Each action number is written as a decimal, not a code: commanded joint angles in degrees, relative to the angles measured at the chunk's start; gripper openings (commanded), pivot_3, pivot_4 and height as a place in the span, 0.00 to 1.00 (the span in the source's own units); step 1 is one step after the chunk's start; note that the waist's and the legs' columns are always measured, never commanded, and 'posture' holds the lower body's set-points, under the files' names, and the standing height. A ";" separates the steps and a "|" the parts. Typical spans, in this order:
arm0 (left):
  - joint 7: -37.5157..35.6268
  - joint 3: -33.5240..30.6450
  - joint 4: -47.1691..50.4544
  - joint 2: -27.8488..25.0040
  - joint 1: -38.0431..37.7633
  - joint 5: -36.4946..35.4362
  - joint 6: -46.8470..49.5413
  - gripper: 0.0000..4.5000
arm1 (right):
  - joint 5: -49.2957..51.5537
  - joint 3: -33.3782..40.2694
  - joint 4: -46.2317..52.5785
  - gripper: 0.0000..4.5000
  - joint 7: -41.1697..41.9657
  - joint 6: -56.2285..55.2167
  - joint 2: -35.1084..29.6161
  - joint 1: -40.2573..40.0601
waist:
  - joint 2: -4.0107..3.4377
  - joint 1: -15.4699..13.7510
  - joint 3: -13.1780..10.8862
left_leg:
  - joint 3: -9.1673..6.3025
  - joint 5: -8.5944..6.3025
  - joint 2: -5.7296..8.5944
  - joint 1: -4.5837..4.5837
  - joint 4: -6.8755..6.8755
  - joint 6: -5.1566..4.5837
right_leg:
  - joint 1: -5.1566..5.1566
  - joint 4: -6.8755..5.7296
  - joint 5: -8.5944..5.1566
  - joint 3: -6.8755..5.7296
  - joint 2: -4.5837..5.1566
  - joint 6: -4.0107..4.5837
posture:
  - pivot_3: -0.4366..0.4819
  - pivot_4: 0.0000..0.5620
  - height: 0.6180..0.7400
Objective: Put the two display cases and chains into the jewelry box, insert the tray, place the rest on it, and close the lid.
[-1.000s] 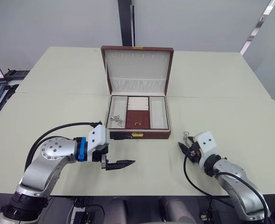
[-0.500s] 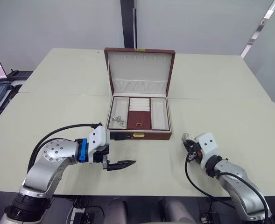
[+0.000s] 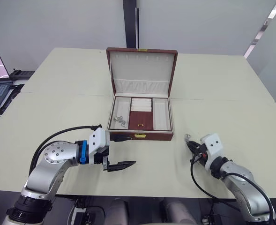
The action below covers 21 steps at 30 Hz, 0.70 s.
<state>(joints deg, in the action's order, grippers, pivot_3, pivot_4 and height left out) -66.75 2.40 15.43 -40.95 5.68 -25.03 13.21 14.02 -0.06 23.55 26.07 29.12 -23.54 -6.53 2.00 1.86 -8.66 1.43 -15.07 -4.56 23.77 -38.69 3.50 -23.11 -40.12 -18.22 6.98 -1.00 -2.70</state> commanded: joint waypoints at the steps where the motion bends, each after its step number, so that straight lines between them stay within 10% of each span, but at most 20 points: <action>1: 0.77 0.39 0.80 0.83 0.80 0.03 -0.41 1.00 | 4.18 3.21 3.77 0.01 1.52 -0.08 -0.01 1.50 | -0.08 0.04 -0.05 | 0.00 0.00 0.00 0.00 0.00 0.00 | 0.00 0.00 0.00 0.00 0.00 0.00 | 0.48 0.27 1.00; 21: 7.86 -1.14 4.00 3.01 -2.01 -0.66 1.25 1.00 | 14.74 4.30 7.55 0.01 2.32 6.45 -0.09 14.37 | -0.16 0.02 -0.10 | -0.01 0.00 0.00 0.01 0.00 0.00 | -0.01 0.00 0.00 0.02 -0.02 0.00 | 0.48 0.27 1.00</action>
<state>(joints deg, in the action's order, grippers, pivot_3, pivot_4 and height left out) -59.95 2.86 17.61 -38.38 3.59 -25.07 14.62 27.84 3.27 29.89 28.57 35.78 -23.65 6.49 1.84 1.88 -8.75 1.41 -15.07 -4.56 23.78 -38.69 3.50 -23.13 -40.12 -18.21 7.00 -1.02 -2.71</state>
